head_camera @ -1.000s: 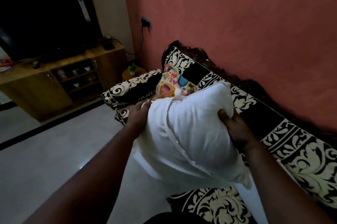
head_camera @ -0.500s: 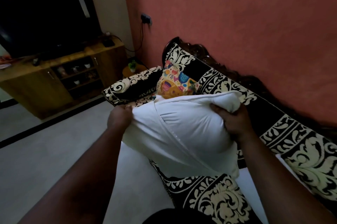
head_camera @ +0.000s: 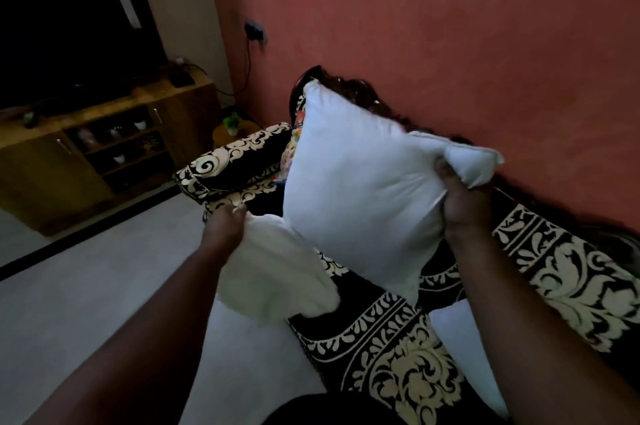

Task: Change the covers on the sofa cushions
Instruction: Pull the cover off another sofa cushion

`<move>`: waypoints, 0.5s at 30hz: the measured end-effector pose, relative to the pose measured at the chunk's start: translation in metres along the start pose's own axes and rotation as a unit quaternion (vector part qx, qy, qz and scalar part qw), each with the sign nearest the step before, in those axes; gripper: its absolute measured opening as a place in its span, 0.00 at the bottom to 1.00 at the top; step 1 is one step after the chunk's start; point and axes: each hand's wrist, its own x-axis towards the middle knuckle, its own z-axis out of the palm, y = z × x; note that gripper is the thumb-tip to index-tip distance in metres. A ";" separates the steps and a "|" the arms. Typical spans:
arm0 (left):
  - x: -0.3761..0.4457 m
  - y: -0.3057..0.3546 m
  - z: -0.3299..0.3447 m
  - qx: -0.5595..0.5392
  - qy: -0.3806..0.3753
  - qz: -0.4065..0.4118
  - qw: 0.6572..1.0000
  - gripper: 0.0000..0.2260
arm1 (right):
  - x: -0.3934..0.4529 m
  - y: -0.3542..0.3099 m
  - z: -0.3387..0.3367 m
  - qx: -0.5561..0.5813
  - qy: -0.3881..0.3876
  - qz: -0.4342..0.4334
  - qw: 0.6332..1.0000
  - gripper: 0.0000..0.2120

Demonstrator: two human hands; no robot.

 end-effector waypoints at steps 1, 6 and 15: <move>-0.001 0.014 0.007 -0.016 -0.018 0.015 1.000 0.14 | -0.005 0.007 0.008 -0.008 0.002 0.001 1.000 0.14; 0.003 0.039 0.036 -0.005 -0.090 0.078 0.993 0.11 | -0.015 0.060 0.006 -0.143 0.044 0.021 0.989 0.19; 0.028 0.017 0.079 0.022 -0.101 0.052 0.993 0.10 | -0.010 0.165 -0.012 -0.263 0.048 0.158 0.951 0.24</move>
